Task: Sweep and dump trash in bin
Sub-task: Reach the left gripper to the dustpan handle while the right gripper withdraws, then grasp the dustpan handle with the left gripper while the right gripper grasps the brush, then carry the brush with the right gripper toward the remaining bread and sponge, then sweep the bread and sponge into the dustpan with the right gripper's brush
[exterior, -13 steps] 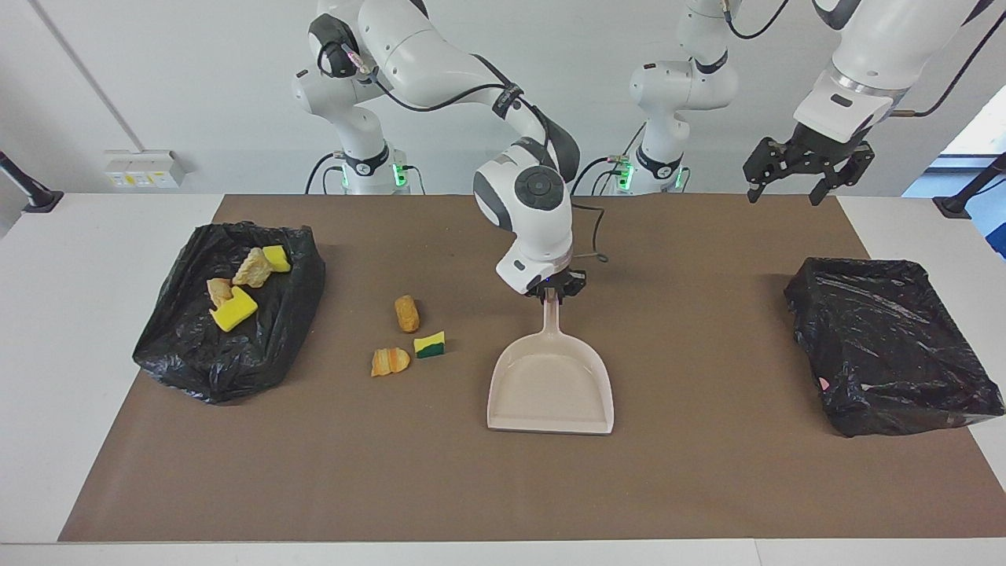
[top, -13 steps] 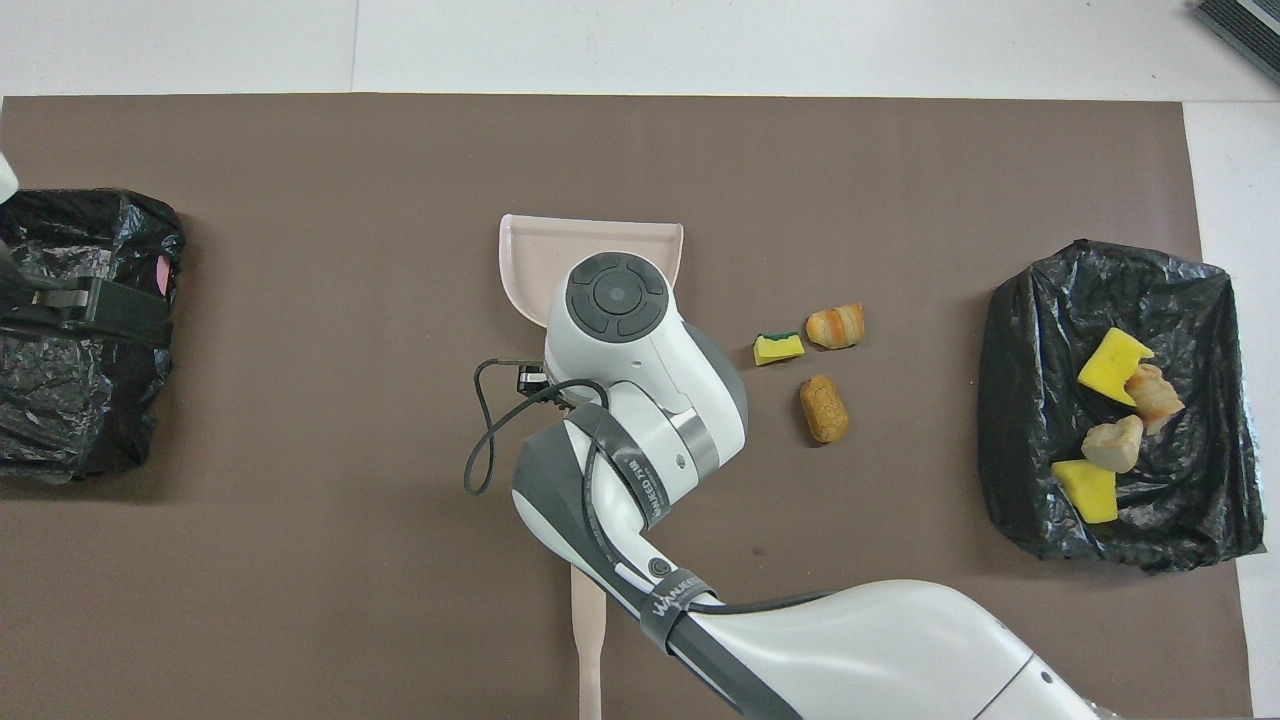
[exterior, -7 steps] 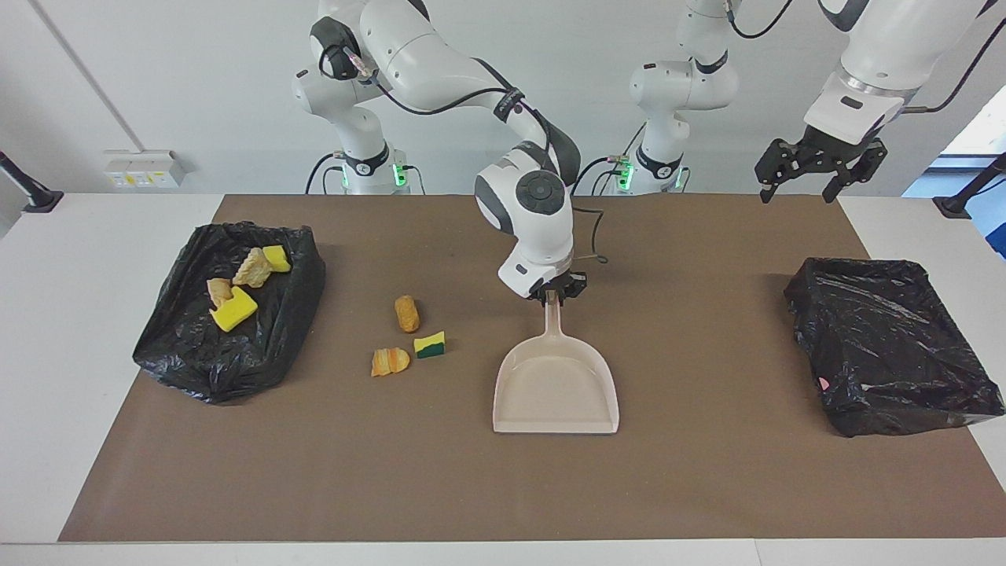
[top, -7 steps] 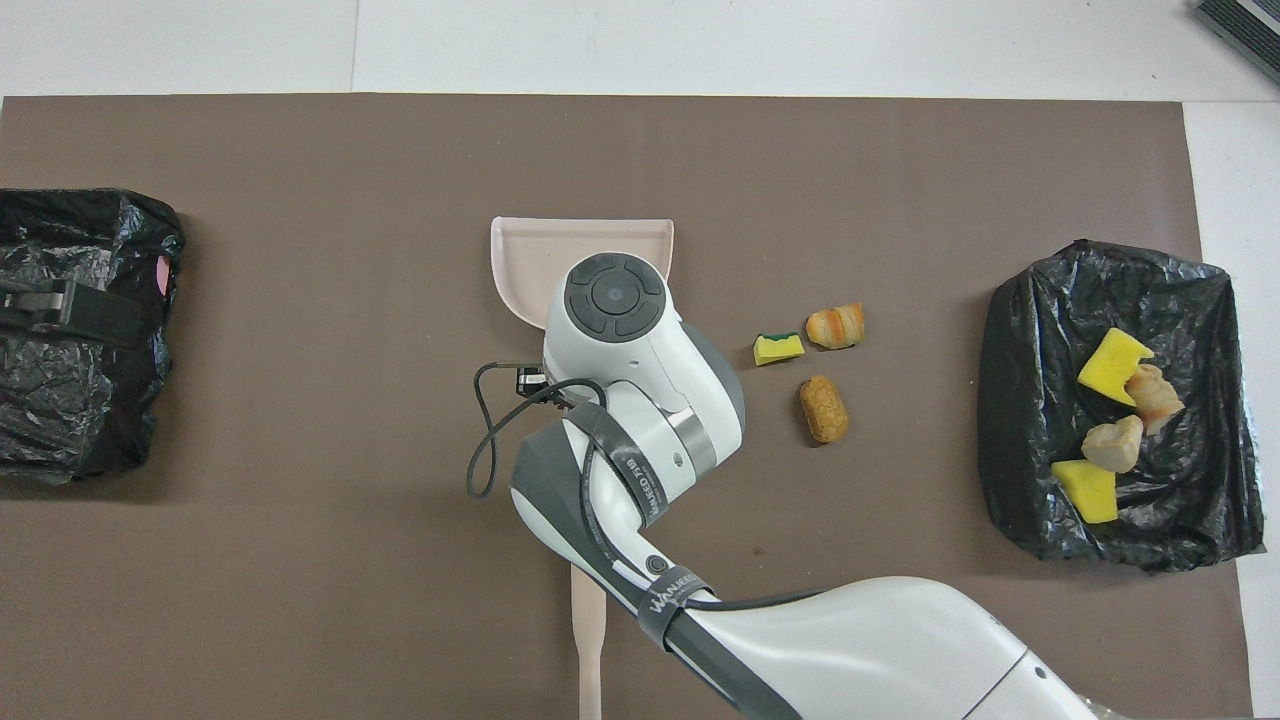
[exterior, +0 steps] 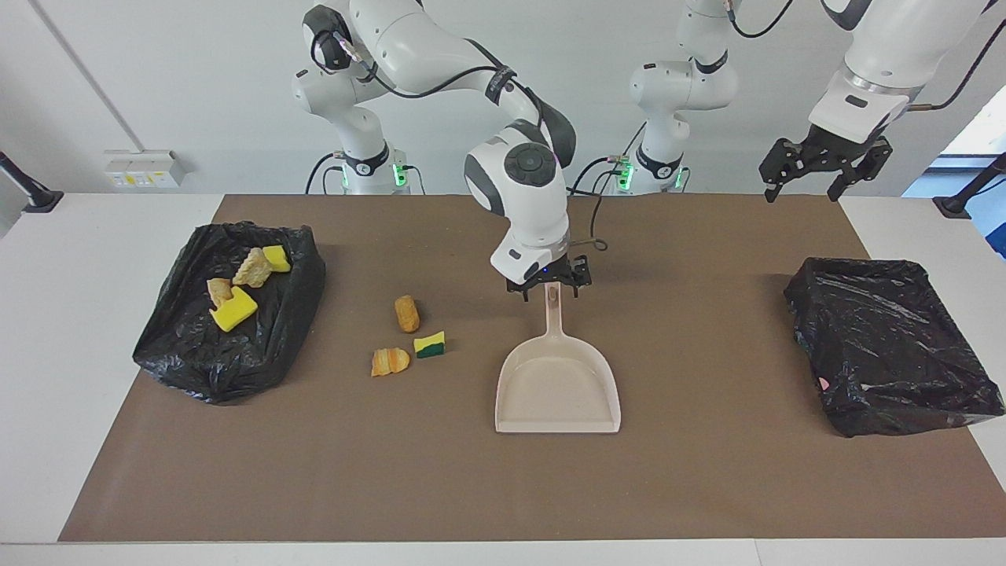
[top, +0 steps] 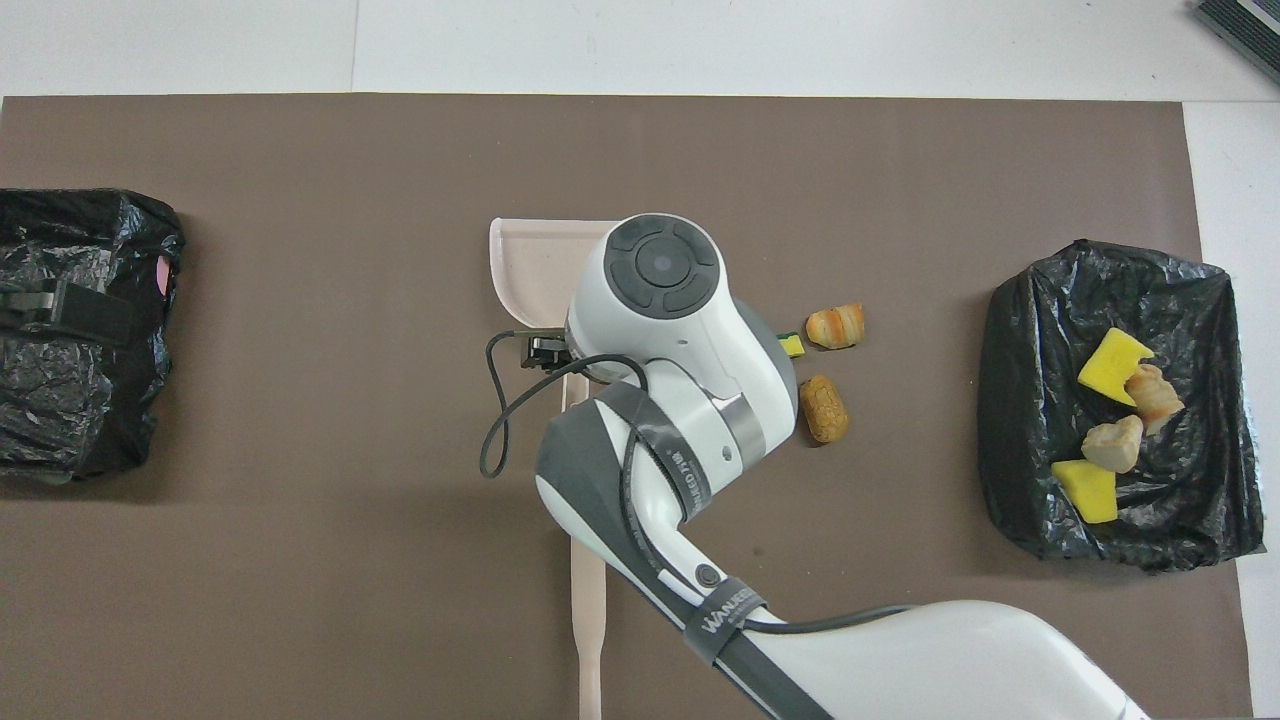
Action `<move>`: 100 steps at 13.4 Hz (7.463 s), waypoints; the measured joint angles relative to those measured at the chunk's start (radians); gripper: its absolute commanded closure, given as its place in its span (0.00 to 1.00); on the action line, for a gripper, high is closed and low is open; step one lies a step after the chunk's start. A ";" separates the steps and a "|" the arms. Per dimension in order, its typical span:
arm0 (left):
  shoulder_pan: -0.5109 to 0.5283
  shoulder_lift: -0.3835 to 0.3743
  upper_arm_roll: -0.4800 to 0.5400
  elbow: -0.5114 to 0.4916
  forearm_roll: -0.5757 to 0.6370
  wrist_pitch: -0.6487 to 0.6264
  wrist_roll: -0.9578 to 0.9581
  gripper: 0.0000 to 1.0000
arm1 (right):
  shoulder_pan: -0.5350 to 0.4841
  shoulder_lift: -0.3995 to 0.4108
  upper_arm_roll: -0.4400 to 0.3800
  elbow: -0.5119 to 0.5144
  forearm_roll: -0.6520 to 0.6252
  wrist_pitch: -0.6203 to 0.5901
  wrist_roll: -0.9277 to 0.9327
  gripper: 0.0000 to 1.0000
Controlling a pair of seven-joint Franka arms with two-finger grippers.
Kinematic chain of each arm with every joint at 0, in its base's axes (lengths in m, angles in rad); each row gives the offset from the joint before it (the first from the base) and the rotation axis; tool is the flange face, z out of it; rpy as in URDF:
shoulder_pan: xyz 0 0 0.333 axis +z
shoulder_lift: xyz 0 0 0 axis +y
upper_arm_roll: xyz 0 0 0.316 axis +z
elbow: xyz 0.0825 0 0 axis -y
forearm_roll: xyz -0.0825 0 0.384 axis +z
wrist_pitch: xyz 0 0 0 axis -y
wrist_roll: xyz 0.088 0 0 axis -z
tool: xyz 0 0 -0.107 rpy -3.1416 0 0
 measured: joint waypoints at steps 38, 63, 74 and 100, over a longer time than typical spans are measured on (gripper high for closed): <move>-0.169 0.413 -0.370 -0.288 0.117 0.767 -0.538 0.27 | 0.417 -0.449 0.013 -0.868 0.238 0.273 0.360 0.28; -0.096 0.340 -0.358 -0.284 0.125 0.578 0.232 1.00 | 0.031 -0.620 -0.013 -0.782 -0.053 -0.242 0.089 1.00; -0.102 0.322 -0.377 -0.298 0.153 0.485 0.591 1.00 | -0.270 -0.498 -0.013 -0.783 -0.428 -0.177 -0.239 1.00; -0.086 0.180 -0.437 -0.546 0.172 0.542 0.595 1.00 | -0.081 -0.430 -0.019 -0.606 0.074 -0.091 -0.383 1.00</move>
